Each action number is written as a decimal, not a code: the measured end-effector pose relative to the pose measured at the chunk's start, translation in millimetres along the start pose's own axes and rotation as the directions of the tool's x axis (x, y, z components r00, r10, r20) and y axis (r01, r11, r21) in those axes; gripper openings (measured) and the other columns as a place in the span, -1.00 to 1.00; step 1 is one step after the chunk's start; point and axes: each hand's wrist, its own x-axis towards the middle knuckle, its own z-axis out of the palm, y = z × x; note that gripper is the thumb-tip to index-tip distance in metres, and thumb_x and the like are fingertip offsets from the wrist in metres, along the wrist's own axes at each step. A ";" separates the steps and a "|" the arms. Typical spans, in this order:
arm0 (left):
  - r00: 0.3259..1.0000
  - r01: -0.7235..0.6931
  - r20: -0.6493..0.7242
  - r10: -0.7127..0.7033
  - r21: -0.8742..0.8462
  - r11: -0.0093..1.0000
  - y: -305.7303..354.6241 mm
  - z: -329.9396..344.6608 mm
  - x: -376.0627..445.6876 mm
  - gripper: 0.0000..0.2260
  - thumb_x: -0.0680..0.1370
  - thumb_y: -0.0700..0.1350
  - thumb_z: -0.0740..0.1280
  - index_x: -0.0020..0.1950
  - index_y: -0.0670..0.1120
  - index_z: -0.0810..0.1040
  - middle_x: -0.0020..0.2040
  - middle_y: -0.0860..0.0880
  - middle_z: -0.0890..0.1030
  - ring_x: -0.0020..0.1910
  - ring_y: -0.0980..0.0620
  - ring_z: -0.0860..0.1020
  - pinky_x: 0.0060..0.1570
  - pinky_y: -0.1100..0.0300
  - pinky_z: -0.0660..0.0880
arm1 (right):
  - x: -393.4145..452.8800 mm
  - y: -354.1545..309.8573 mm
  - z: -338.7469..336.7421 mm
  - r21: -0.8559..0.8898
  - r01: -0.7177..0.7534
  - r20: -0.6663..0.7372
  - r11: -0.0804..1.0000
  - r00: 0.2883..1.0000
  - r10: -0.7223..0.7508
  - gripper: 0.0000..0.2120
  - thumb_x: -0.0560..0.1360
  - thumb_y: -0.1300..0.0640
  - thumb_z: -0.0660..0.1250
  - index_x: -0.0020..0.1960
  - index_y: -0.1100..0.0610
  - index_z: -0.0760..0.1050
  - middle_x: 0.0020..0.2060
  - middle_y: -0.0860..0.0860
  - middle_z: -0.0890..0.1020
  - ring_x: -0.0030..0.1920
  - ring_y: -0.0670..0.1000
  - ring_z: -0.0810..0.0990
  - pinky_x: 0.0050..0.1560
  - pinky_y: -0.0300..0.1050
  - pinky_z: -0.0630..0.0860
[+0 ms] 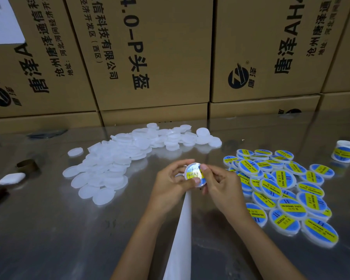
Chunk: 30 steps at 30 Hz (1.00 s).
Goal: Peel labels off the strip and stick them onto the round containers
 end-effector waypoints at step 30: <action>0.998 0.059 0.036 -0.055 -0.108 0.992 0.0 7.4 -2.7 -0.64 0.48 -0.37 0.46 0.25 -0.13 0.62 0.02 -0.10 0.73 -0.14 -0.15 0.73 -0.26 0.14 0.65 | 5.6 7.4 -3.2 -0.034 -0.003 -0.097 0.999 0.995 -0.001 -0.67 0.58 -0.03 0.34 -0.29 0.12 0.59 -0.51 0.03 0.50 -0.45 -0.16 0.39 -0.42 -0.11 0.33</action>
